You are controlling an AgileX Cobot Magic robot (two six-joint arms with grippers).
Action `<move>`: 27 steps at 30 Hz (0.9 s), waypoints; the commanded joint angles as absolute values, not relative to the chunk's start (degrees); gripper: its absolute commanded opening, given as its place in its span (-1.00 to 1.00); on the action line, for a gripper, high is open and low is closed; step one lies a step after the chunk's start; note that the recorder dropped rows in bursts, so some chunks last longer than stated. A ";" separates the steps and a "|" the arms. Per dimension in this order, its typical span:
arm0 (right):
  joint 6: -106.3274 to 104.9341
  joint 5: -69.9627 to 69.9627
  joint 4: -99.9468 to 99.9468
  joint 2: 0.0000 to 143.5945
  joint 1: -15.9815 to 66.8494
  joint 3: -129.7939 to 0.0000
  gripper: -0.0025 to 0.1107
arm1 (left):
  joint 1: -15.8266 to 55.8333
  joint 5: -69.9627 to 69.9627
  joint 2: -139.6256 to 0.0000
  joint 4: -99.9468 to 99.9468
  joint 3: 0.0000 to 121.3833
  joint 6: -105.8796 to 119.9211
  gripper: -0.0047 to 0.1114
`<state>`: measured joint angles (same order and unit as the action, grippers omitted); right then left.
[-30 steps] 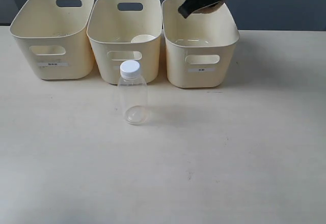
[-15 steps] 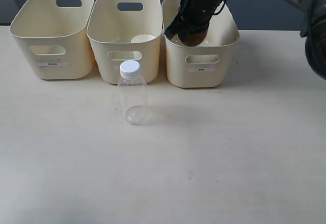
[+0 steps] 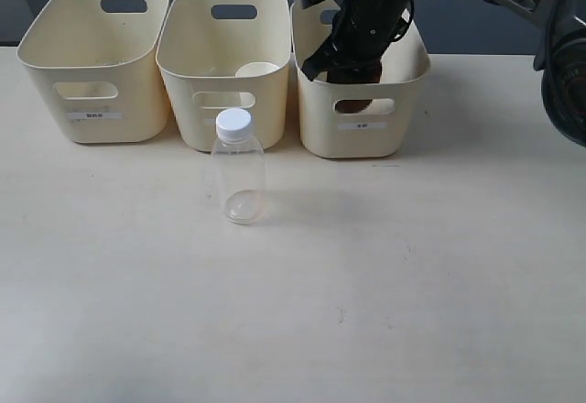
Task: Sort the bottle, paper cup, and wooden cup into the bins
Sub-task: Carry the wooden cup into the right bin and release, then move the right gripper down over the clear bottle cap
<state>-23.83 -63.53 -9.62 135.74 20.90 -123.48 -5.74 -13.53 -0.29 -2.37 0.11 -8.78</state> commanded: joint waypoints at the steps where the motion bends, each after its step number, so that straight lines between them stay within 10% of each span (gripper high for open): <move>1: -23.39 -63.78 -9.77 135.78 20.49 -123.89 -0.47 | -5.54 -13.24 0.00 -2.44 0.00 -8.87 -0.92; 27: -24.86 -69.96 -20.49 118.96 25.01 -123.54 -0.47 | -5.54 -13.24 0.00 -2.44 0.00 -8.87 -0.92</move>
